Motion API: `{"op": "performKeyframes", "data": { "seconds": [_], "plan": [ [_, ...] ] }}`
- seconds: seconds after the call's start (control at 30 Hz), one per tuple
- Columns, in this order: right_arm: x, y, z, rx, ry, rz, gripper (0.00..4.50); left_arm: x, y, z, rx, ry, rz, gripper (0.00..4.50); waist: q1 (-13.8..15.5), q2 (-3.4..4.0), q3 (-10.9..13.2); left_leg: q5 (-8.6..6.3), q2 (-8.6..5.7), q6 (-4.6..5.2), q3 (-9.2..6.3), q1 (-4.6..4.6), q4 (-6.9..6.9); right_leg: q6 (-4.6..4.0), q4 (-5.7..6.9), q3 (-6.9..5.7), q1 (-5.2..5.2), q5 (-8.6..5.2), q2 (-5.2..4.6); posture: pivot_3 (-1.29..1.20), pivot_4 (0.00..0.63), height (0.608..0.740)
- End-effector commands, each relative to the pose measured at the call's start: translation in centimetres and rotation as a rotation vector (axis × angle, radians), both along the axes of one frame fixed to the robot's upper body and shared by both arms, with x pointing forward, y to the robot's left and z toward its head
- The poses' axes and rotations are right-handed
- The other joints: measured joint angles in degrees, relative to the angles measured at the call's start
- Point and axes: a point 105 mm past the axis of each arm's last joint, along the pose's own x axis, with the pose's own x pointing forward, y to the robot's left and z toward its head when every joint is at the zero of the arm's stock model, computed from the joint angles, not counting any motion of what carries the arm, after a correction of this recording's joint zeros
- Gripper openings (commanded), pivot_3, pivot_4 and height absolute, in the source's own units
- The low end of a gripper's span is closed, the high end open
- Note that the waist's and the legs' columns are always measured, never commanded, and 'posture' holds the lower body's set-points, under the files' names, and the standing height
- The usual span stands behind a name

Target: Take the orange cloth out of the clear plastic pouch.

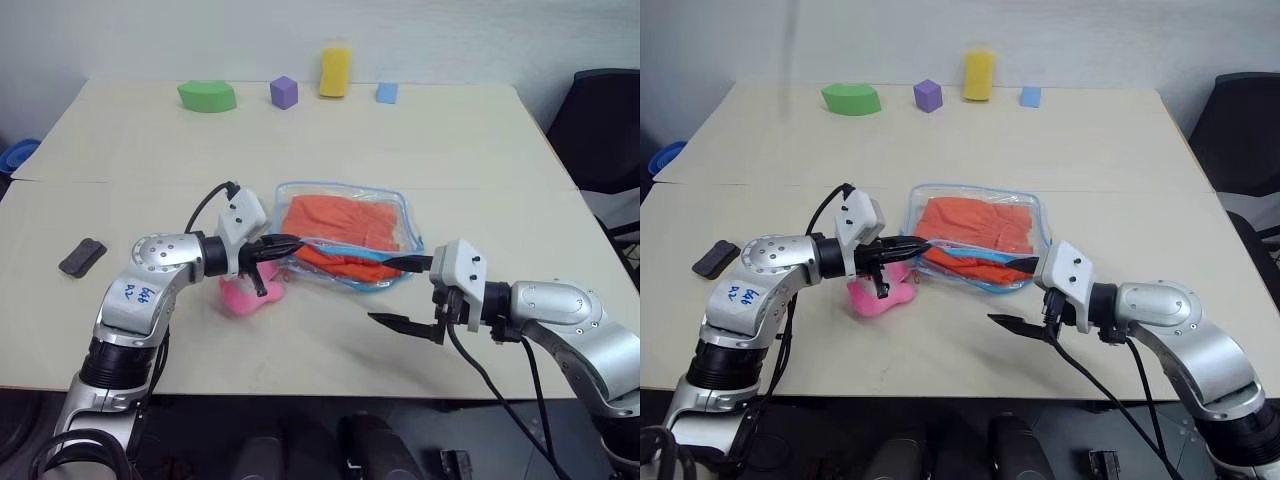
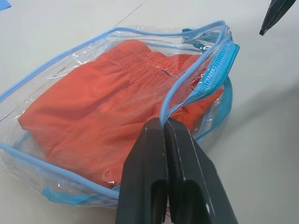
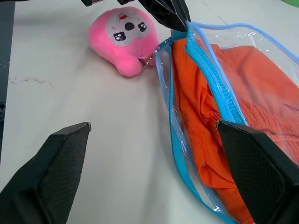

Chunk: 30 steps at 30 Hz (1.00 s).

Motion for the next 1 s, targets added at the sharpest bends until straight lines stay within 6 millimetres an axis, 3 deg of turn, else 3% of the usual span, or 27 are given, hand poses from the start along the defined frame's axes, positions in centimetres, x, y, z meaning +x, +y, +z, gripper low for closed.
{"op": "performKeyframes", "data": {
  "seconds": [0.03,1.0],
  "plan": [
    [-0.08,0.19,0.68,0.008,-0.031,0.007,4.49,-0.49,-0.28,1.36,-0.013,-0.053,-0.019,0.0,-0.03,0.0,0.0,0.0,0.0,0.0,0.0,0.0,0.0,0.0,0.0,0.0,0.0,0.0,0.0,0.0,0.15,0.74],
    [-0.08,0.19,0.68,0.008,-0.031,0.007,4.49,-0.49,-0.28,1.36,-0.013,-0.052,-0.018,0.0,-0.02,0.0,0.0,0.0,0.0,0.01,0.0,0.0,0.0,0.0,-0.01,0.0,0.0,0.0,0.0,0.0,0.15,0.74]
  ]
}}
